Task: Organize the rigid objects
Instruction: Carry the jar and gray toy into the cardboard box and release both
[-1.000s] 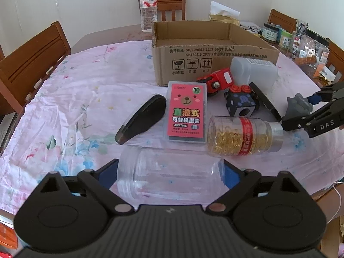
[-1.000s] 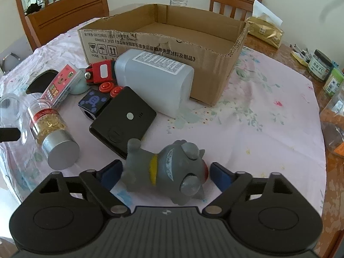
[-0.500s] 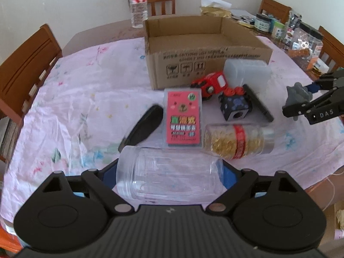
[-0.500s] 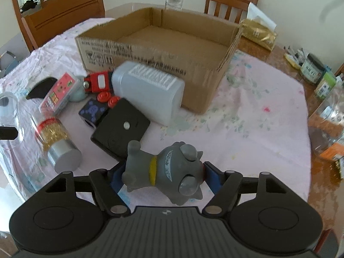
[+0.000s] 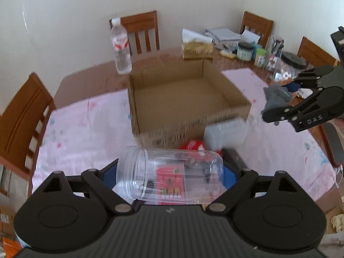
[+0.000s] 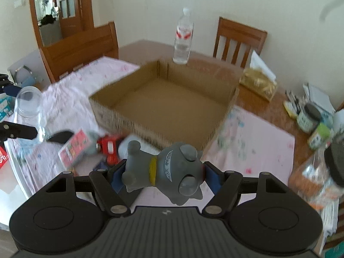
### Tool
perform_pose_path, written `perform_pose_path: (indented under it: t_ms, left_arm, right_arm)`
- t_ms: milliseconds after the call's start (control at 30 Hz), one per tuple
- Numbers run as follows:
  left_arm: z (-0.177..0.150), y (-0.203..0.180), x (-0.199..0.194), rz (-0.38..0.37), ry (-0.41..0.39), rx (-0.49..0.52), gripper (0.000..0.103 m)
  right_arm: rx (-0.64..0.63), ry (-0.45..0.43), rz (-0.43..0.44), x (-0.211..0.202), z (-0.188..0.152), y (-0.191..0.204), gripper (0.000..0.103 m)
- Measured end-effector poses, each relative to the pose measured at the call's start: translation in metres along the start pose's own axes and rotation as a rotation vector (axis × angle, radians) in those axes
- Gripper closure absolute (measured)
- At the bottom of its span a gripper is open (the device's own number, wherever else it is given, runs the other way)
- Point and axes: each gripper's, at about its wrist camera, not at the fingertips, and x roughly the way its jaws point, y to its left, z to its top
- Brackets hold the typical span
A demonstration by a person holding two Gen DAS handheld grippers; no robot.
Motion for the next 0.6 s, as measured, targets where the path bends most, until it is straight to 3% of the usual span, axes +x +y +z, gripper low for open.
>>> perform_pose_path:
  t_ms: [367, 600]
  left_arm:
    - [0.069, 0.021, 0.049, -0.051, -0.074, 0.098, 0.012]
    - [0.111, 0.032, 0.101, -0.100, -0.058, 0.143, 0.012]
  right_arm:
    - [0.062, -0.017, -0.028, 0.036, 0.046, -0.020, 0.025]
    - [0.109, -0.031, -0.067, 0.046, 0.064, -0.028, 0.025]
